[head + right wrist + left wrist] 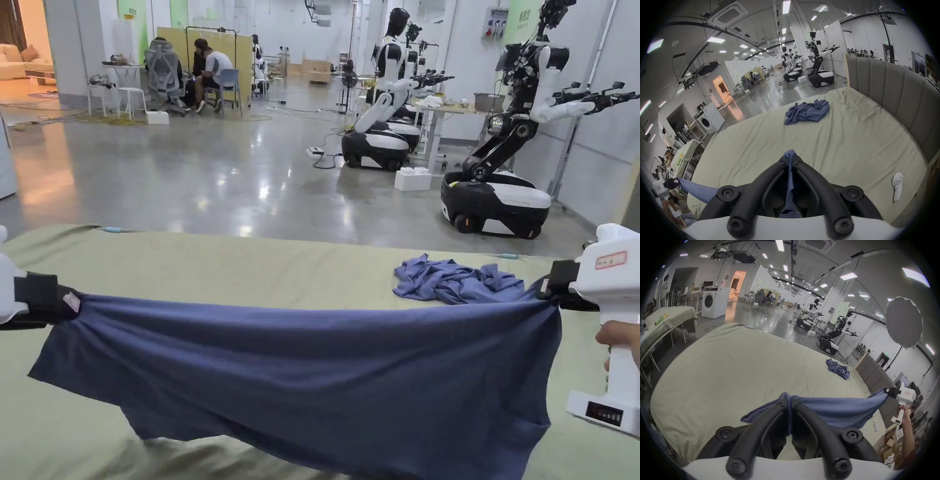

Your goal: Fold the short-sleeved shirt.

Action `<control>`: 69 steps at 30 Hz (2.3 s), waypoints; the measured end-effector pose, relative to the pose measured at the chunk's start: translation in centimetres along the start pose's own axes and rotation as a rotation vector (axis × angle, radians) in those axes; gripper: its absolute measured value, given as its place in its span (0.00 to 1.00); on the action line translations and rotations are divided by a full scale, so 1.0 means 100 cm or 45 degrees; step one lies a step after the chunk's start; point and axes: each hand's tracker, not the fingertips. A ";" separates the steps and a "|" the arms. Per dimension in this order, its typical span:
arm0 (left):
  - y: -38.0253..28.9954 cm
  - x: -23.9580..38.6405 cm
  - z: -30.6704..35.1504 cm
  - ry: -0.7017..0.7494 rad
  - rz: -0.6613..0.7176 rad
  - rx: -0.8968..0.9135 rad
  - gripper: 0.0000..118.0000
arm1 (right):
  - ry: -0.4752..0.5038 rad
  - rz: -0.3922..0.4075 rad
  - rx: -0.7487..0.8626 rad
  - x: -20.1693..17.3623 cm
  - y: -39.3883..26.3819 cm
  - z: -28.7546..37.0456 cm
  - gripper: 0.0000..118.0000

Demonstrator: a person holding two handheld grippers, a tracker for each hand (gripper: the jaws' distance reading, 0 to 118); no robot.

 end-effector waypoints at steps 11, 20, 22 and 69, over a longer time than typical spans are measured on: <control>0.146 0.028 -0.047 -0.013 0.019 0.073 0.02 | -0.051 -0.011 0.169 -0.060 0.120 -0.020 0.03; 0.193 0.023 -0.107 -0.014 0.059 0.094 0.02 | -0.076 -0.008 0.268 -0.081 0.181 -0.052 0.03; 0.195 0.022 -0.119 -0.018 0.075 0.090 0.02 | -0.066 -0.037 0.279 -0.084 0.188 -0.059 0.03; -0.223 -0.064 -0.007 -0.049 0.128 -0.319 0.82 | -0.293 0.035 -0.280 0.106 -0.284 0.057 0.76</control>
